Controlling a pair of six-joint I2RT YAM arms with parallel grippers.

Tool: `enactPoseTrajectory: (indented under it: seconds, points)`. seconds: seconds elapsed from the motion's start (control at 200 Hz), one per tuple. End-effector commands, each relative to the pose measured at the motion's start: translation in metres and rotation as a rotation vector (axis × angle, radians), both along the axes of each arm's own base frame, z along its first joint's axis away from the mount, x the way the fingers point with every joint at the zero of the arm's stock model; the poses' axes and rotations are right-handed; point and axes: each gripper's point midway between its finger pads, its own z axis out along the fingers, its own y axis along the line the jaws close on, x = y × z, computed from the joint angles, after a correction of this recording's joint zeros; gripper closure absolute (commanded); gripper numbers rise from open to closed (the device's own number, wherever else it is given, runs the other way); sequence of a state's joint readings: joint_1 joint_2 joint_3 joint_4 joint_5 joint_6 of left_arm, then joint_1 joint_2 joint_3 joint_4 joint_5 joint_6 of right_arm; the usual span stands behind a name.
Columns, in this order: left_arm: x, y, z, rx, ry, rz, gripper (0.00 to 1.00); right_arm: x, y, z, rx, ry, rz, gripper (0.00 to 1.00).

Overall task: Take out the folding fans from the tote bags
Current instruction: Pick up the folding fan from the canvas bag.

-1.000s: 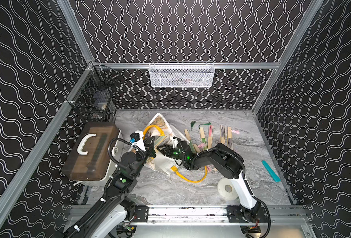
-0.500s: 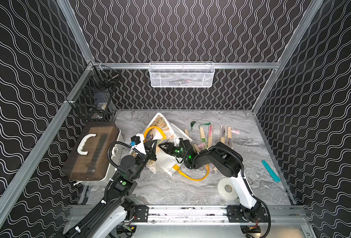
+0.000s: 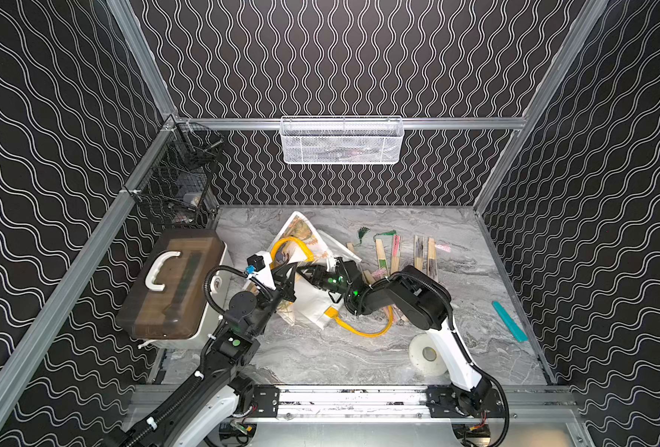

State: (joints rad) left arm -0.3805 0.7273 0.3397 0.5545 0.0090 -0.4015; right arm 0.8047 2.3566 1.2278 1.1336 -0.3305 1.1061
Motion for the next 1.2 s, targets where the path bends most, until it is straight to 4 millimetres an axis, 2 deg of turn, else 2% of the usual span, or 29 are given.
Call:
enactPoseTrajectory:
  seconds: [0.0,0.14,0.255,0.446,0.641,0.746,0.776,1.011,1.046,1.066,1.196]
  points:
    - [0.000,0.003,0.024,-0.069,-0.074,0.008,1.00,0.003,-0.002,0.007,0.027,0.009,-0.005,0.72]
    - [0.007,0.012,0.019,-0.051,-0.066,0.078,1.00,-0.003,-0.003,0.022,0.028,-0.034,0.016,0.80]
    - [0.014,0.022,0.018,-0.035,-0.065,0.141,1.00,-0.009,-0.005,0.031,0.005,-0.077,0.030,0.83]
    - [0.028,0.037,0.016,0.010,-0.033,0.249,1.00,-0.025,0.002,0.044,-0.017,-0.133,0.064,0.84]
    - [0.032,0.059,0.015,0.022,-0.030,0.361,1.00,-0.040,0.008,0.058,-0.062,-0.202,0.085,0.85]
    - [0.034,0.068,0.016,0.017,-0.042,0.391,1.00,-0.041,0.004,0.068,-0.078,-0.232,0.072,0.85]
    - [0.035,0.070,0.016,0.015,-0.042,0.397,1.00,-0.045,-0.002,0.059,-0.105,-0.221,0.071,0.85]
    - [0.045,0.081,0.017,0.001,-0.058,0.409,1.00,-0.051,-0.014,0.071,-0.134,-0.256,0.061,0.85]
    - [0.046,0.081,0.016,0.001,-0.059,0.404,1.00,-0.051,-0.015,0.067,-0.152,-0.260,0.058,0.85]
    - [0.047,0.081,0.015,0.001,-0.059,0.400,1.00,-0.052,-0.018,0.082,-0.142,-0.285,0.051,0.85]
    - [0.052,0.077,0.010,0.013,-0.048,0.378,1.00,-0.051,-0.029,0.098,-0.184,-0.336,0.025,0.85]
